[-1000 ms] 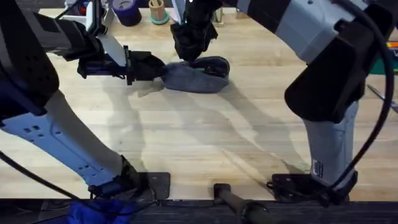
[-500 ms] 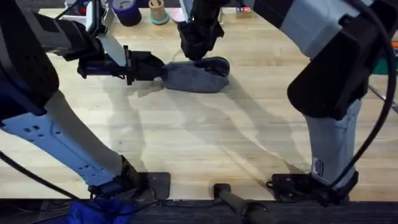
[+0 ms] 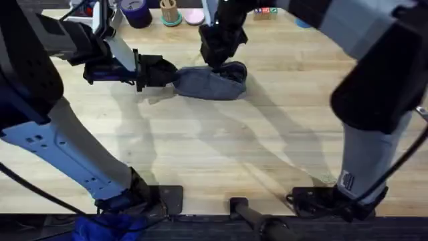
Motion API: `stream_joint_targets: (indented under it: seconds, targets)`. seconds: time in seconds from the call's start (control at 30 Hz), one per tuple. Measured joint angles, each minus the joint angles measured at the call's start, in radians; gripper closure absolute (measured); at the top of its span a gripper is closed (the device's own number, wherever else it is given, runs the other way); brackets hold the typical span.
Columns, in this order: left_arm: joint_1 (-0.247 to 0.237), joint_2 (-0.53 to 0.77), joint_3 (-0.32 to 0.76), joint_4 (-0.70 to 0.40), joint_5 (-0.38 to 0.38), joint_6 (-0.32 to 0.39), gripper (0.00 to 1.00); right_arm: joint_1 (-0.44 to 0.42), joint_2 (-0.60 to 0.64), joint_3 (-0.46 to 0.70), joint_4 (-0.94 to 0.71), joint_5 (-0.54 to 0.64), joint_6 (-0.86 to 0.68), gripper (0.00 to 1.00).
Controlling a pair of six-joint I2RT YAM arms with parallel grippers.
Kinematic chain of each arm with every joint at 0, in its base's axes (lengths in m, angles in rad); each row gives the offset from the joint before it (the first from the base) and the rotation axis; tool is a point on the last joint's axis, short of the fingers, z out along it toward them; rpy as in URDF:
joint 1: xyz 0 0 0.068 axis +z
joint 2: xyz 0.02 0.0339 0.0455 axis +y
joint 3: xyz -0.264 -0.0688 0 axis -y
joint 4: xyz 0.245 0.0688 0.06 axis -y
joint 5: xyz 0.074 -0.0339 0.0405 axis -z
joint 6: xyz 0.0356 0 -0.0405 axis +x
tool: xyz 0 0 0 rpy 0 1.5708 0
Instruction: Unzip the bag, pick up the pens from the table one at a time and place them inside, then zip the bag closed.
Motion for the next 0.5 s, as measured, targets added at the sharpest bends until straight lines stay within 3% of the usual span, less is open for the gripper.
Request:
stream_joint_targets:
  seconds: [0.3, 0.5]
  targets:
    - [0.0, 0.0, 0.0, 0.0, 0.0, -0.003, 0.958, -0.074, -0.16, -0.243, 0.119, -0.036, -0.001, 0.966]
    - [0.0, 0.0, 0.0, 0.0, 0.0, -0.016, 0.958, -0.124, -0.208, -0.327, 0.13, -0.048, -0.012, 0.966]
